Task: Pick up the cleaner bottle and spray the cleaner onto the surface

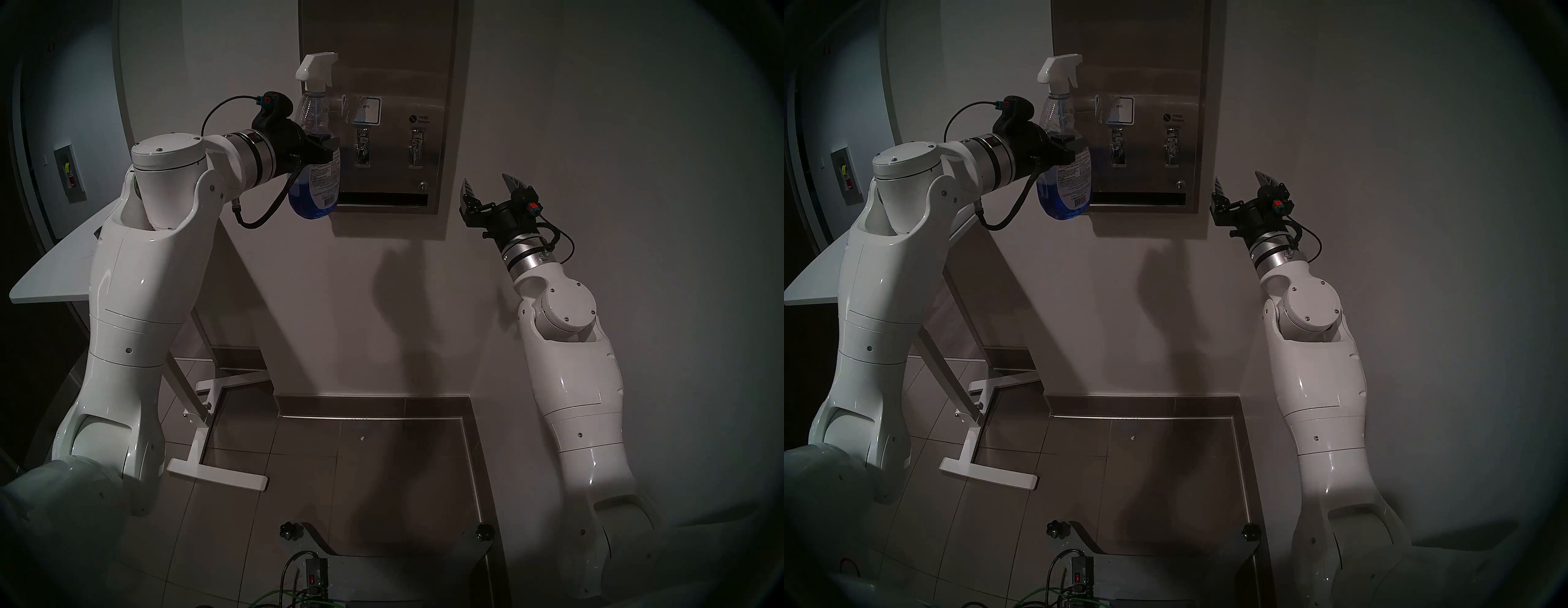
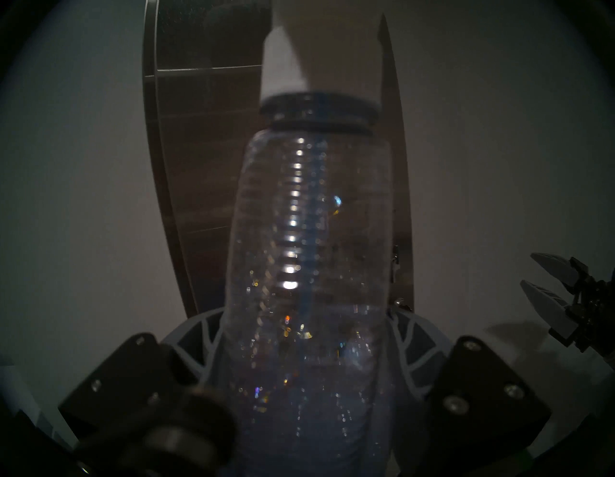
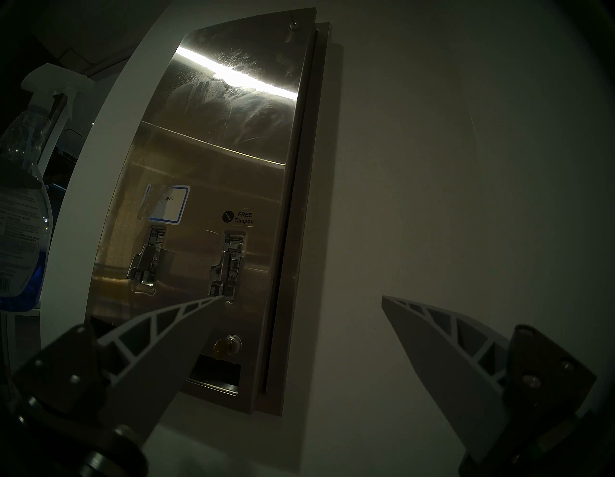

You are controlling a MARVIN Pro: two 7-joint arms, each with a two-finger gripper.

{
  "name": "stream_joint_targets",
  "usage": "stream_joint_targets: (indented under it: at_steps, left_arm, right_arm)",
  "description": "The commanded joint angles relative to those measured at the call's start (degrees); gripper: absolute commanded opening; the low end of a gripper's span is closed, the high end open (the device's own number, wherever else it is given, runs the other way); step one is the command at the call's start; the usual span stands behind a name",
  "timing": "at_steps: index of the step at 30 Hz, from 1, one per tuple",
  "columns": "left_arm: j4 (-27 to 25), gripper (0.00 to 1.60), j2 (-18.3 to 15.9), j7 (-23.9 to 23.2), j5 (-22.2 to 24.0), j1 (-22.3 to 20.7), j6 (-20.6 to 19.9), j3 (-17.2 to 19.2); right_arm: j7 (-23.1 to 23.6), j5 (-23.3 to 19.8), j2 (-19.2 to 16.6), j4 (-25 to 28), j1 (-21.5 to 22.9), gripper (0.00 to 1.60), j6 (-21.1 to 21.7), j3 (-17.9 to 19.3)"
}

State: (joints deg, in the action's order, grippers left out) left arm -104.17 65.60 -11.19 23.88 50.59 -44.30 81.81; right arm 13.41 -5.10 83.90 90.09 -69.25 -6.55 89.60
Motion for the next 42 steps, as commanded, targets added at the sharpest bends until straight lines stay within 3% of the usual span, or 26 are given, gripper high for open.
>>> stream_joint_targets:
  at_steps: [1, 10, 20, 31, 40, 42]
  left_arm:
    - [-6.1, 0.00, 5.9, 6.5, -2.5, -1.5, -1.4, 0.4]
    - [-10.0, 0.00, 12.3, 16.6, -3.8, -3.0, -4.4, -4.3]
    - [-8.2, 0.00, 18.2, 26.3, -4.3, -5.7, -4.8, -9.5]
    - [-4.0, 0.00, 25.3, 35.7, -4.1, -8.3, -4.1, -11.3]
    - [-1.3, 0.00, 30.9, 40.3, -4.0, -9.6, -3.6, -12.4]
    - [-1.1, 0.00, 30.8, 40.7, -3.8, -9.8, -3.5, -12.7]
  right_arm:
    - [0.1, -0.1, 0.2, 2.0, 1.9, 1.60, -0.6, -0.1]
    - [0.1, -0.1, 0.2, 2.1, 1.9, 1.60, -0.6, -0.1]
    - [0.1, -0.1, 0.2, 2.2, 1.9, 1.60, -0.6, -0.1]
    - [0.1, -0.2, 0.2, 2.3, 1.8, 1.60, -0.6, -0.1]
    - [0.1, -0.2, 0.2, 2.3, 1.8, 1.60, -0.6, -0.1]
    - [0.1, -0.2, 0.2, 2.3, 1.8, 1.60, -0.6, -0.1]
